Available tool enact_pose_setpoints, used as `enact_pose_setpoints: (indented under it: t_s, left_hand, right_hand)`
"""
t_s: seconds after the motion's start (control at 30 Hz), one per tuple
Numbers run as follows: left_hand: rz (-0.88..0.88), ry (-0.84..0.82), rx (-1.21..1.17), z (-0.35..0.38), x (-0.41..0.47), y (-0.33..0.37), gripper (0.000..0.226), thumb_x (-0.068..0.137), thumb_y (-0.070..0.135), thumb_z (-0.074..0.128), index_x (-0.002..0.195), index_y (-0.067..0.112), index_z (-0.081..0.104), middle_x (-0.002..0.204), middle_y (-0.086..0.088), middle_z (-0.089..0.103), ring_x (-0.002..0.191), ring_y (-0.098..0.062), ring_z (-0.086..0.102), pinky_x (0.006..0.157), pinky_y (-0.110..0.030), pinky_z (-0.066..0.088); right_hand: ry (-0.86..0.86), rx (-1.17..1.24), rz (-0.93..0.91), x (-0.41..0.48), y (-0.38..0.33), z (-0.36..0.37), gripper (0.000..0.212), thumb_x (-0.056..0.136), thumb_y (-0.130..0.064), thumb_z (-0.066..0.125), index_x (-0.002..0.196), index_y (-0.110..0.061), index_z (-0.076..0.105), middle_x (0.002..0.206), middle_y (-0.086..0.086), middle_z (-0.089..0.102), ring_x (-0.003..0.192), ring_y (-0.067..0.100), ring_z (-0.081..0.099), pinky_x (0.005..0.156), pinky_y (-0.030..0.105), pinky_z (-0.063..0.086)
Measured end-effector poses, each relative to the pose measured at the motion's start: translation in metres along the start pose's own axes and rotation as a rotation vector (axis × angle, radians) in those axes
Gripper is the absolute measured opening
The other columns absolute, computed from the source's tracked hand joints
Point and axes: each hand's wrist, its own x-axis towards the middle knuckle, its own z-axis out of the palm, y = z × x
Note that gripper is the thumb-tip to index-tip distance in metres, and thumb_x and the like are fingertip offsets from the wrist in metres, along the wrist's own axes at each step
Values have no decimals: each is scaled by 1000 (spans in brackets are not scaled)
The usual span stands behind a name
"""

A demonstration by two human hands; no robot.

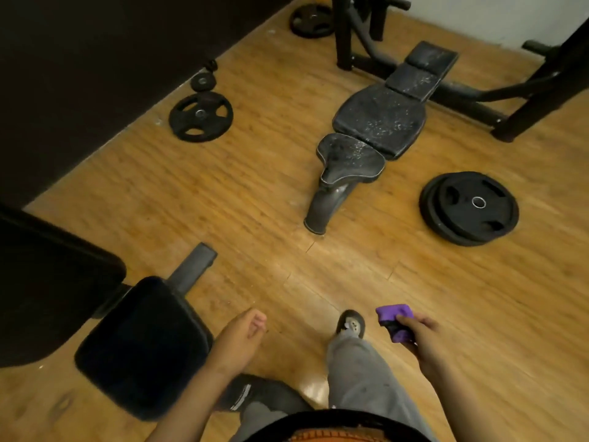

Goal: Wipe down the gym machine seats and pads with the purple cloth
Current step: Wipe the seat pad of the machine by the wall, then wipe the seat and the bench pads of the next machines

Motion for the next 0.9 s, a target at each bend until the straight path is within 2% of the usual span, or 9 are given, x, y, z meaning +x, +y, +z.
enact_pose_setpoints:
  t_s: [0.07,0.17,0.23,0.37,0.5,0.6,0.7,0.8,0.9]
  left_hand:
    - [24,-37,27,4,39,46,9,97,19,51,103,24,57,101,9,60,96,-6,58,84,-25,49]
    - [121,-35,56,22,95,120,15,95,16,51,93,31,54,95,8,59,92,-11,59,82,-29,50]
    - [165,-48,78,38,130,160,11,94,17,52,95,27,56,94,6,60,90,-15,60,85,-36,52]
    - [192,-137,170,59,179,216,17,95,20,48,107,18,60,102,0,64,93,-22,61,83,-35,52]
    - [176,-213,259,49,219,221,24,94,24,48,113,20,61,109,3,67,98,-19,64,84,-34,53]
    - [119,-180,324,26,255,212,38,84,38,40,112,25,62,111,2,67,101,-20,64,85,-38,53]
    - [64,-160,418,-2,289,213,53,77,41,33,111,15,62,108,-4,67,100,-25,63,83,-38,52]
    - [-15,-185,427,-39,330,213,44,90,34,39,123,13,58,124,-5,63,111,-22,59,91,-33,48]
    - [-47,-107,322,-79,369,223,29,96,27,45,120,24,60,128,-9,61,113,-24,59,93,-31,48]
  right_hand:
    - [8,-32,-21,25,-37,-12,25,88,-4,63,109,8,56,87,16,58,69,19,57,55,25,50]
    - [30,-25,-90,55,-99,-26,8,87,-3,64,93,-4,59,83,14,59,69,20,57,57,26,50]
    - [43,-36,-146,73,-130,-33,13,86,-3,66,85,-12,56,81,12,60,69,21,58,63,29,49]
    - [165,-45,-124,108,-159,-49,25,84,-6,70,85,-18,49,81,11,60,68,21,58,63,31,47]
    - [222,-51,-65,136,-168,-55,21,84,-1,68,95,-7,51,81,10,57,67,20,56,59,32,45]
    - [255,-85,-9,161,-185,-45,21,83,0,69,92,-7,50,80,13,57,69,25,56,69,42,48]
    - [278,-79,18,200,-220,-29,20,84,-1,68,93,-6,51,81,15,58,72,27,55,73,44,47]
    - [213,-142,-47,243,-278,-7,10,84,0,62,94,3,62,85,27,67,61,23,54,58,30,45]
    - [184,-199,-181,266,-350,23,8,83,5,62,90,4,65,71,16,63,59,22,52,57,27,45]
